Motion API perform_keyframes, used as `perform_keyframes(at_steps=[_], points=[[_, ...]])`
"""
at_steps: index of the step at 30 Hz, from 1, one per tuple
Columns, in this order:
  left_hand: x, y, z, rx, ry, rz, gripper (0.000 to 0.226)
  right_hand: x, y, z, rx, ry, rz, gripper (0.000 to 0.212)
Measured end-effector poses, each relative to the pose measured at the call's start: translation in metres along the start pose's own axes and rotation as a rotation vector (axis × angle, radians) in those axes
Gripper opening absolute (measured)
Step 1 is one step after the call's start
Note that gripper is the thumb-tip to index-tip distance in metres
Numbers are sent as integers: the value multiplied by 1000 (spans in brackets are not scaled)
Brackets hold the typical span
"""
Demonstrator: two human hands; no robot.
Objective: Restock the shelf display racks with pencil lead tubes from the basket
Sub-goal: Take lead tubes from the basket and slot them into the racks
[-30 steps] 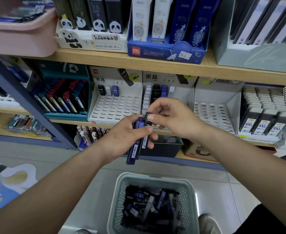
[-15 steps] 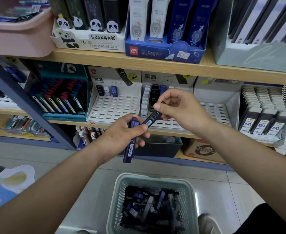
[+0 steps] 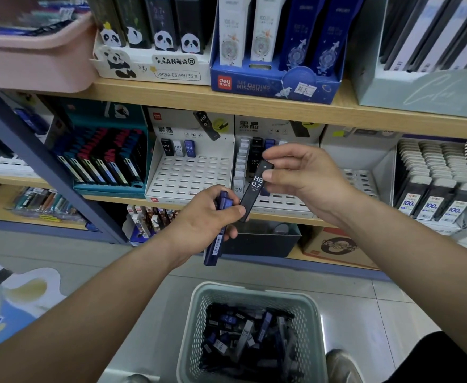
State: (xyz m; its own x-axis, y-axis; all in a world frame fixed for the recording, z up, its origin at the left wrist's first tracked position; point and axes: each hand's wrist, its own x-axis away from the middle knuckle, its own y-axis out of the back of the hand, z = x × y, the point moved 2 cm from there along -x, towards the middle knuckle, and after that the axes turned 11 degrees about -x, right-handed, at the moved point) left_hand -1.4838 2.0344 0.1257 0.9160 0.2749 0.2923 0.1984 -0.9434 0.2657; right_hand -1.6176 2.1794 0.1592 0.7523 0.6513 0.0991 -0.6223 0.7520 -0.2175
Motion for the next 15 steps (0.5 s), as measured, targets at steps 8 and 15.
perform_keyframes(at_steps=[8,15], points=[[-2,15,9,7,68,-108,12,-14,10,5,484,329,-175,21],[2,23,13,21,73,-89,9,-48,10,-15,865,438,-209,15]])
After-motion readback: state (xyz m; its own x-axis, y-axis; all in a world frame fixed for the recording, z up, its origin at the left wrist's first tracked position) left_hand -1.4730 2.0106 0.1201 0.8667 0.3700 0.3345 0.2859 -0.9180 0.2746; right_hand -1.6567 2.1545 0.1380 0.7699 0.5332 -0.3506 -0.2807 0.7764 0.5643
